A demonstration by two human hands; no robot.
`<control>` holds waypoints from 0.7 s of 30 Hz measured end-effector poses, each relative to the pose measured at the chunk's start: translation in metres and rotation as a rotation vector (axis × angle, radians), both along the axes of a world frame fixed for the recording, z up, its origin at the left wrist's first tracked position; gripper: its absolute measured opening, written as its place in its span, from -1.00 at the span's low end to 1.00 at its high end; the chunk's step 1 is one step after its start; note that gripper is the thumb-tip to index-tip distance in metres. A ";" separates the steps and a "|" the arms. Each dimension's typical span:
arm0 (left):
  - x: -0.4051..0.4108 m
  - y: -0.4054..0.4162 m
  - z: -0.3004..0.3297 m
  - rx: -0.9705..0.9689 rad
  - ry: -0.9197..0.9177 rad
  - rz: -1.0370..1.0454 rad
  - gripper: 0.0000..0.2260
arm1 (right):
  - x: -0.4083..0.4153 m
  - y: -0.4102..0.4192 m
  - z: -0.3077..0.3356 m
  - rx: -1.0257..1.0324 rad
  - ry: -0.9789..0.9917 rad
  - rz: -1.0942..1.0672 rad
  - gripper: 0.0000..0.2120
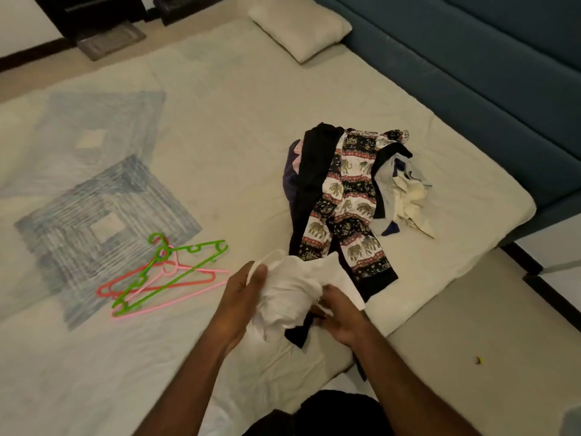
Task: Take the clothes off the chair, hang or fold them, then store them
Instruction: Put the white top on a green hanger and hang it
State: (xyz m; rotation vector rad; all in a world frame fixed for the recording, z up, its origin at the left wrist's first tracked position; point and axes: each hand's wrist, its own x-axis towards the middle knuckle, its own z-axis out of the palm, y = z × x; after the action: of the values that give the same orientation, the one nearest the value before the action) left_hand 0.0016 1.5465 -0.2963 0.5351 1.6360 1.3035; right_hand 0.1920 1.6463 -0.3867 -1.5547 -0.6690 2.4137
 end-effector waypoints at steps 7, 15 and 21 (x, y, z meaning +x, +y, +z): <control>-0.028 -0.051 0.034 0.197 -0.078 0.250 -0.71 | -0.029 -0.035 0.004 0.110 -0.284 0.261 -0.61; -0.045 -0.084 0.042 0.205 0.167 0.259 -0.77 | -0.061 -0.101 0.025 0.137 0.001 0.208 -0.86; -0.135 -0.145 0.011 -0.022 0.356 0.334 -0.63 | -0.032 -0.037 0.065 0.821 -0.426 -0.121 -0.81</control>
State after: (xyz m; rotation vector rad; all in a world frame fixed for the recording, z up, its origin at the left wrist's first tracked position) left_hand -0.1333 1.4011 -0.2851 0.5172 2.1009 1.4907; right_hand 0.1600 1.6090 -0.3214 -1.6256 -1.3670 1.3972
